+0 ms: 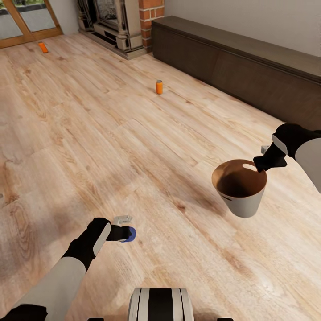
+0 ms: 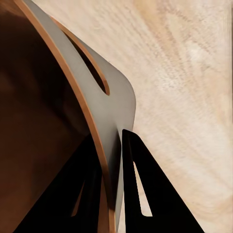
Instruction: Put the three can of soda from the living room inside the tash can in the kitchen.
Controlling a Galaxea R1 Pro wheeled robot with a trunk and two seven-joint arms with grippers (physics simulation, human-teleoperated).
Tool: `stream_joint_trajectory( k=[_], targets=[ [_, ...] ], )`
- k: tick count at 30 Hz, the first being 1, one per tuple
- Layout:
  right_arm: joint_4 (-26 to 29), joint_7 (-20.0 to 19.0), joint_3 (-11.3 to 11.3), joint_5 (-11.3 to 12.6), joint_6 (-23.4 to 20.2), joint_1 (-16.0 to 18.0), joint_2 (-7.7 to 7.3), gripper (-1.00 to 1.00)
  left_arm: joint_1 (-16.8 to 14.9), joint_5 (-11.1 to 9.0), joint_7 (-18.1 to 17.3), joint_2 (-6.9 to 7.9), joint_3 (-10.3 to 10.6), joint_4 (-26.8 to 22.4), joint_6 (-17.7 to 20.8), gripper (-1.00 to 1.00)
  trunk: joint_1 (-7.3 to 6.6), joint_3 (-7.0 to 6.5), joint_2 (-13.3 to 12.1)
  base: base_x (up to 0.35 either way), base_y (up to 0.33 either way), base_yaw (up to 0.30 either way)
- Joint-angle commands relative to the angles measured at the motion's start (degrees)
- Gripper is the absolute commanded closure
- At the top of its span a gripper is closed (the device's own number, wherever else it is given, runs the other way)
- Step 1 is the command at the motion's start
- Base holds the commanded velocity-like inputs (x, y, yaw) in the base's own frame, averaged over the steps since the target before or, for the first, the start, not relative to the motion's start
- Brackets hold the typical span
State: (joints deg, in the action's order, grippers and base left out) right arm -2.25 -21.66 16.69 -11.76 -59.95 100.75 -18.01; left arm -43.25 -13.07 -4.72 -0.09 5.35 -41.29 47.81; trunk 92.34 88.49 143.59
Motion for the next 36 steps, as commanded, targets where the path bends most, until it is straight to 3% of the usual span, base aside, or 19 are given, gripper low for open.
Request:
stream_joint_trajectory(
  k=[1,15,23,28,30,33,34,36],
  targets=[
    [0.0,-0.1,0.1,0.2,0.0,0.0,0.00,1.00,0.0,0.1,0.0,0.00,0.0,0.0,0.0,1.00,-0.02,-0.23,0.0,0.000,0.000,0.000],
    [0.0,-0.1,0.1,0.2,0.0,-0.5,0.15,1.00,0.0,-0.1,-0.4,0.17,-0.1,0.1,0.2,1.00,-0.38,-3.33,-0.2,0.000,0.000,0.000],
    [-0.1,-0.1,0.0,0.2,0.0,-0.9,1.20,1.00,0.0,-0.3,-0.9,0.18,-0.2,0.0,0.7,1.00,-0.59,-5.10,-0.3,0.000,0.000,0.000],
    [-0.1,-0.1,-0.1,0.2,0.0,-1.0,1.30,1.00,0.0,-0.3,-2.4,0.25,-0.3,0.1,0.8,1.00,-1.11,-6.13,-1.2,0.000,0.000,0.000],
    [-0.1,-0.1,-0.2,0.2,0.0,-1.0,1.26,1.00,-0.1,-0.1,-4.8,0.24,-0.2,0.4,1.1,1.00,-1.55,-6.48,-2.0,0.000,0.000,0.000],
    [-0.1,-0.1,-0.2,0.2,0.0,-1.0,1.25,1.00,-1.3,-0.2,-6.8,0.64,-0.1,-0.6,7.3,1.00,-2.20,-7.02,-3.2,0.000,0.000,0.000],
    [-0.1,-0.2,-0.2,0.3,0.0,-1.2,1.33,1.00,-2.8,-0.3,-7.3,1.09,-0.1,-1.6,10.1,1.00,-2.42,-7.20,-3.6,0.000,0.000,0.000],
    [0.0,-0.2,-0.3,0.4,0.0,-2.1,1.78,1.00,-6.1,-0.5,-8.8,2.13,-0.2,-2.4,12.2,1.00,-2.86,-7.56,-4.4,0.000,0.000,0.000]
  ],
)
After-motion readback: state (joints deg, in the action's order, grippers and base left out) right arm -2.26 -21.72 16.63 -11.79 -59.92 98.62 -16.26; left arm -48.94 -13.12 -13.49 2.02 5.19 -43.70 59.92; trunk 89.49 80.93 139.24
